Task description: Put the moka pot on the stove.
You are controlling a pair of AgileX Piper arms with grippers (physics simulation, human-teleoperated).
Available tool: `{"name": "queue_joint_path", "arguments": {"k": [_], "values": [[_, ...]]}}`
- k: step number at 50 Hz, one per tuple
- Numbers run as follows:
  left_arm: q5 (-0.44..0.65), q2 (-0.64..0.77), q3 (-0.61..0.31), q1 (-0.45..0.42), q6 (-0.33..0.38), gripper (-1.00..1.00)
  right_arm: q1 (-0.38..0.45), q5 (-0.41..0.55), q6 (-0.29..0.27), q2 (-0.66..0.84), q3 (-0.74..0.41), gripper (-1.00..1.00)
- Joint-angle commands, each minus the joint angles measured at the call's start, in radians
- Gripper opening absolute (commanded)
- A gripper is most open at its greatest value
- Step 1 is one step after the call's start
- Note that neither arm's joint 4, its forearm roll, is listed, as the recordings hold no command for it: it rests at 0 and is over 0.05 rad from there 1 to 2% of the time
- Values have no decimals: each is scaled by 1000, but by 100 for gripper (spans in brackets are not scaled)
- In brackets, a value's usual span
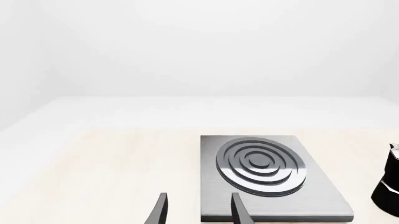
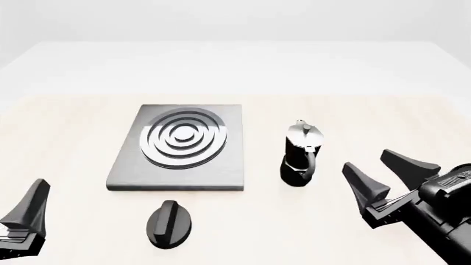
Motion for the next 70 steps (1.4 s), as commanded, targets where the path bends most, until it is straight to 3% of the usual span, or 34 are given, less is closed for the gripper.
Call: {"name": "queue_joint_path", "arguments": {"k": [1, 2, 3, 7, 34, 56, 70], "values": [[0, 0, 0, 0, 0, 100, 7, -86, 17, 92, 1, 100], [0, 0, 0, 0, 0, 100, 7, -87, 17, 93, 1, 100], [0, 0, 0, 0, 0, 100, -3, -222, 37, 230, 16, 100], [0, 0, 0, 0, 0, 100, -8, -277, 36, 286, 23, 100], [0, 0, 0, 0, 0, 100, 2, -364, 58, 397, 17, 100], [0, 0, 0, 0, 0, 100, 7, -498, 72, 556, 16, 100], [0, 0, 0, 0, 0, 100, 9, -510, 78, 594, -8, 100]]}}
